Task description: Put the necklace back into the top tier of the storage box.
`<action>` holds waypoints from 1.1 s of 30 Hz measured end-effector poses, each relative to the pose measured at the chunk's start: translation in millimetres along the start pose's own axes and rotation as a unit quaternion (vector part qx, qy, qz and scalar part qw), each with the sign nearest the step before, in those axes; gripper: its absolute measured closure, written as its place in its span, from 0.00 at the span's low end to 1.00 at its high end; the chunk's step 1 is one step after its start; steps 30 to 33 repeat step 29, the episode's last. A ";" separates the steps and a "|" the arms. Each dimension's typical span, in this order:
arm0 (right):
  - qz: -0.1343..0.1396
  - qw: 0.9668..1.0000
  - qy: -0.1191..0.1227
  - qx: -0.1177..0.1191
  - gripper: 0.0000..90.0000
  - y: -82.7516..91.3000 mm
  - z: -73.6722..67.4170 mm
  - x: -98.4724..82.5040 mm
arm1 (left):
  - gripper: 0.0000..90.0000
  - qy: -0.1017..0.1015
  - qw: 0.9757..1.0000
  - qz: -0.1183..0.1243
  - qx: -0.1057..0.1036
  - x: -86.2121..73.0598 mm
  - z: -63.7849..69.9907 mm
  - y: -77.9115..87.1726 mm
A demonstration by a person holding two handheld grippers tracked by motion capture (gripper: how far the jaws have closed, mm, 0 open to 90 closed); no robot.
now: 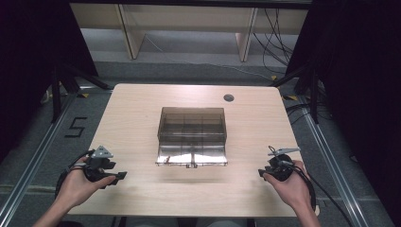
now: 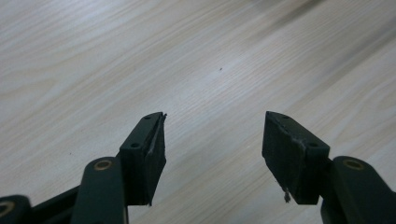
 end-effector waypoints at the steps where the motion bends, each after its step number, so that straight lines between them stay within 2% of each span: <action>1: 0.000 1.000 0.000 0.000 0.73 0.0 0.0 0.0 | 0.43 0.000 1.000 0.000 0.000 0.0 0.0 0.0; 2: 0.000 1.000 -0.001 -0.001 0.73 0.0 0.0 0.0 | 0.43 0.013 1.000 0.012 0.010 -2.9 -2.6 -2.3; 3: 0.000 1.000 -0.001 0.000 0.73 -0.1 0.0 -0.1 | 0.43 0.013 1.000 0.012 0.010 -2.9 -2.6 -2.3; 5: -0.001 1.000 0.001 -0.001 0.73 -0.2 0.1 -0.3 | 0.43 0.011 1.000 0.004 0.013 -7.5 -7.4 -1.7; 6: -0.007 1.000 -0.007 0.001 0.73 0.4 -1.3 -0.5 | 0.43 0.004 1.000 -0.010 0.013 -12.3 -12.3 0.3; 7: -0.006 1.000 -0.008 0.001 0.73 0.3 -1.5 -0.5 | 0.43 0.004 1.000 -0.010 0.013 -12.3 -12.3 0.3; 8: -0.007 1.000 -0.007 0.001 0.73 0.3 -1.4 -0.5 | 0.43 0.019 1.000 0.002 0.019 -15.1 -14.4 -2.2; 10: -0.006 1.000 -0.009 0.000 0.73 0.2 -1.6 -0.5 | 0.43 0.026 0.999 0.004 0.024 -16.6 -15.6 -3.1; 11: -0.006 1.000 -0.009 0.000 0.73 0.2 -1.6 -0.6 | 0.43 0.036 0.999 0.016 0.025 -17.3 -15.6 -5.1; 12: -0.006 1.000 -0.010 0.000 0.73 0.2 -1.6 -0.6 | 0.43 0.025 0.999 0.007 0.027 -22.0 -20.8 -4.8; 13: -0.006 1.000 -0.010 0.000 0.73 0.1 -1.5 -0.6 | 0.43 0.041 0.999 0.021 0.028 -22.4 -19.5 -7.7; 16: -0.005 1.000 -0.011 -0.005 0.73 -0.3 -1.0 -0.4 | 0.43 0.031 0.999 0.019 0.028 -26.1 -22.4 -8.7; 17: -0.003 1.000 -0.002 -0.005 0.73 -0.8 0.5 -0.6 | 0.43 0.035 0.999 0.025 0.030 -27.9 -21.9 -10.8; 18: 0.001 1.000 -0.002 -0.005 0.73 -1.0 0.5 -0.3 | 0.43 0.026 0.999 0.018 0.031 -29.3 -23.1 -10.1; 19: 0.000 1.000 -0.002 -0.005 0.73 -0.8 0.6 -0.3 | 0.43 0.026 0.999 0.018 0.031 -29.3 -23.1 -10.1; 22: 0.001 1.000 0.001 -0.008 0.73 -1.2 1.6 -0.5 | 0.42 0.023 0.999 0.027 0.029 -27.5 -22.5 -10.1; 23: 0.000 1.000 0.004 -0.010 0.73 -1.4 2.7 -0.8 | 0.42 0.028 0.999 0.033 0.030 -26.5 -21.7 -10.4; 25: 0.001 1.000 0.006 -0.009 0.73 -1.6 2.5 -0.9 | 0.42 0.023 0.999 0.032 0.028 -26.0 -22.0 -9.5; 33: 0.004 1.000 -0.001 -0.005 0.73 -1.5 1.1 -0.2 | 0.42 0.026 0.999 0.035 0.027 -24.7 -22.3 -8.1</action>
Point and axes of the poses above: each handheld gripper's, and its own axes: y roughly backward along the jaws, x roughly out of its top, z roughly to its right, the point moved 8 cm from there along -y, roughly forward along the jaws, and after that the axes turned 14 degrees about z, right-handed, at the moved point
